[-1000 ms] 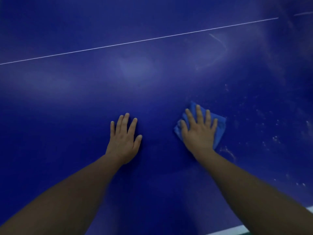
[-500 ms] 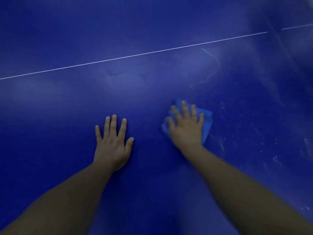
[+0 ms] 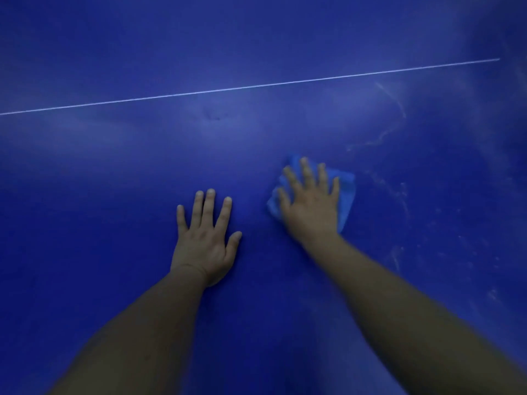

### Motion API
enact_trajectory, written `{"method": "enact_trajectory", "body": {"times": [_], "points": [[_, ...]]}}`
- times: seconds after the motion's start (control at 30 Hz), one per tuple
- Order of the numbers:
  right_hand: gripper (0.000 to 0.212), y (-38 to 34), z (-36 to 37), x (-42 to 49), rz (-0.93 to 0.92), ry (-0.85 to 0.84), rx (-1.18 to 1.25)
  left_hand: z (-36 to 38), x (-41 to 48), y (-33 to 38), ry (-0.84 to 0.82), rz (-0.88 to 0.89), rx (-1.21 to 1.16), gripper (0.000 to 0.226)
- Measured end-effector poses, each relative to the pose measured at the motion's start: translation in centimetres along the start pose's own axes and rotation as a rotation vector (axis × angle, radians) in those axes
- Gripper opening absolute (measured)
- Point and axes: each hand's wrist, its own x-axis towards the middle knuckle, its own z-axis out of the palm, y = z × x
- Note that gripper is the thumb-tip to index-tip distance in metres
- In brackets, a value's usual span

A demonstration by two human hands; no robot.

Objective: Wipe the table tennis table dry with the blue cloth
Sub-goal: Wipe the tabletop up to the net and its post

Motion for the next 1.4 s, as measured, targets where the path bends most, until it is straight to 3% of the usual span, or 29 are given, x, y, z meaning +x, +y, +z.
{"method": "enact_trajectory", "body": {"times": [0.07, 0.17, 0.23, 0.33, 0.37, 0.5, 0.6, 0.67, 0.77, 0.9, 1.07, 1.13, 1.27, 1.4], "points": [[0.058, 3.6, -0.8, 3.0, 0.16, -0.005, 0.006, -0.1, 0.0, 0.0, 0.003, -0.003, 0.0, 0.074], [0.058, 6.1, -1.5, 2.4, 0.212, -0.014, 0.023, -0.1, -0.1, -0.2, -0.008, 0.0, 0.019, 0.075], [0.058, 3.7, -1.2, -0.8, 0.068, 0.033, -0.011, 0.1, -0.2, -0.3, 0.002, 0.001, 0.018, 0.075], [0.056, -1.5, -0.5, -4.8, -0.343, -0.042, 0.01, 0.3, -0.2, -0.3, 0.031, 0.012, 0.004, 0.074], [0.055, -2.2, -0.4, -4.2, -0.401, -0.058, 0.031, 0.4, -0.3, -0.2, 0.037, 0.018, 0.004, 0.074], [0.052, -0.6, -0.1, 5.8, -0.449, -0.032, 0.054, 0.6, -0.1, -0.3, 0.059, 0.027, 0.012, 0.073], [0.063, 1.6, -1.2, 12.6, -0.482, -0.164, -0.022, 0.8, -0.1, -0.4, 0.074, 0.033, 0.014, 0.073], [0.069, 2.9, -1.7, 15.5, -0.41, -0.161, -0.036, 0.9, -0.1, -0.4, 0.084, 0.03, 0.022, 0.072], [0.06, 5.1, -2.0, 16.8, -0.13, -0.085, -0.016, 0.9, -0.1, -0.4, 0.087, 0.024, 0.034, 0.072], [0.053, 6.3, -1.7, 11.8, 0.09, -0.077, 0.027, 0.8, 0.1, -0.4, 0.073, 0.029, 0.041, 0.072], [0.053, 4.8, -1.2, 8.6, -0.369, -0.082, 0.006, 0.8, 0.1, -0.6, 0.053, 0.025, 0.04, 0.072], [0.053, 4.8, -1.0, 11.5, -0.251, -0.065, 0.007, 0.8, 0.1, -0.6, 0.058, 0.023, 0.041, 0.072], [0.057, 5.8, -1.7, 18.3, 0.314, 0.002, 0.099, 0.8, 0.3, -0.5, 0.059, 0.027, 0.042, 0.072], [0.062, 6.1, -2.4, 22.3, 0.42, -0.027, 0.132, 0.9, 0.2, -0.6, 0.055, 0.022, 0.053, 0.072]]}}
